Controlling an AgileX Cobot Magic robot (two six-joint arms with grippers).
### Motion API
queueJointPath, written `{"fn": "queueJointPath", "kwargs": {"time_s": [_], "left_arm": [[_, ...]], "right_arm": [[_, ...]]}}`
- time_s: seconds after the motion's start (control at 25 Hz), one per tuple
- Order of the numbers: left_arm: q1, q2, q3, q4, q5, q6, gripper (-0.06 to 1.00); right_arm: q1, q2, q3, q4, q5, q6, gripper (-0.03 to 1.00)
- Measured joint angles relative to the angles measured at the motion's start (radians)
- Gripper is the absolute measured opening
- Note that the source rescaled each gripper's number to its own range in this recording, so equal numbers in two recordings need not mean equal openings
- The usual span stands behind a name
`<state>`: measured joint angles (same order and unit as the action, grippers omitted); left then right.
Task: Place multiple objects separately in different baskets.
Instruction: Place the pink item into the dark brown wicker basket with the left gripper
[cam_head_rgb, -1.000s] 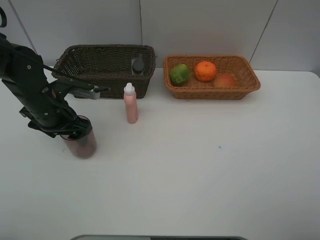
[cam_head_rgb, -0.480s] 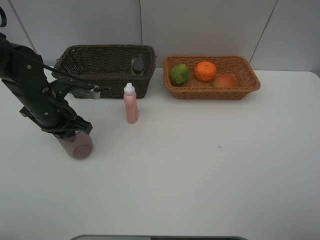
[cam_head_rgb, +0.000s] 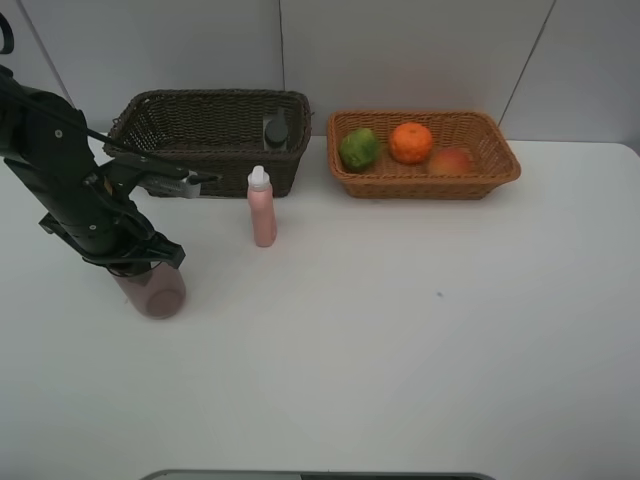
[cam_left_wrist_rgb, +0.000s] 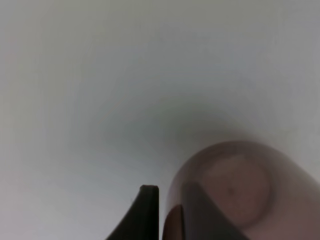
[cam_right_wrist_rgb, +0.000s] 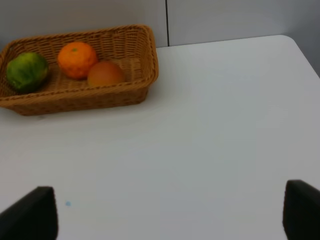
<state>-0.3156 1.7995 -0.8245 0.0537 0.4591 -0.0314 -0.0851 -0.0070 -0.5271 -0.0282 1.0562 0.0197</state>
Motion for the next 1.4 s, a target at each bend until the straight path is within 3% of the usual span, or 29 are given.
{"fn": "queueJointPath", "kwargs": {"time_s": [0.24, 0.52, 0.88, 1.08, 1.2, 1.4], "left_arm": [[0.0, -0.007, 0.0, 0.0, 0.01, 0.0, 0.01], [0.0, -0.109, -0.055, 0.004, 0.112, -0.004, 0.01], [0.0, -0.15, -0.285, 0.054, 0.306, -0.115, 0.01], [0.019, -0.148, -0.456, 0.072, 0.335, -0.138, 0.01], [0.041, -0.125, -0.543, 0.118, 0.337, -0.163, 0.01], [0.051, -0.039, -0.631, 0.292, 0.305, -0.254, 0.01]], "right_arm": [[0.0, 0.0, 0.0, 0.0, 0.0, 0.0, 1.0], [0.0, 0.0, 0.0, 0.0, 0.0, 0.0, 1.0], [0.0, 0.0, 0.0, 0.0, 0.0, 0.0, 1.0], [0.0, 0.0, 0.0, 0.0, 0.0, 0.0, 1.0], [0.0, 0.0, 0.0, 0.0, 0.0, 0.0, 1.0], [0.0, 0.0, 0.0, 0.0, 0.0, 0.0, 1.0]]}}
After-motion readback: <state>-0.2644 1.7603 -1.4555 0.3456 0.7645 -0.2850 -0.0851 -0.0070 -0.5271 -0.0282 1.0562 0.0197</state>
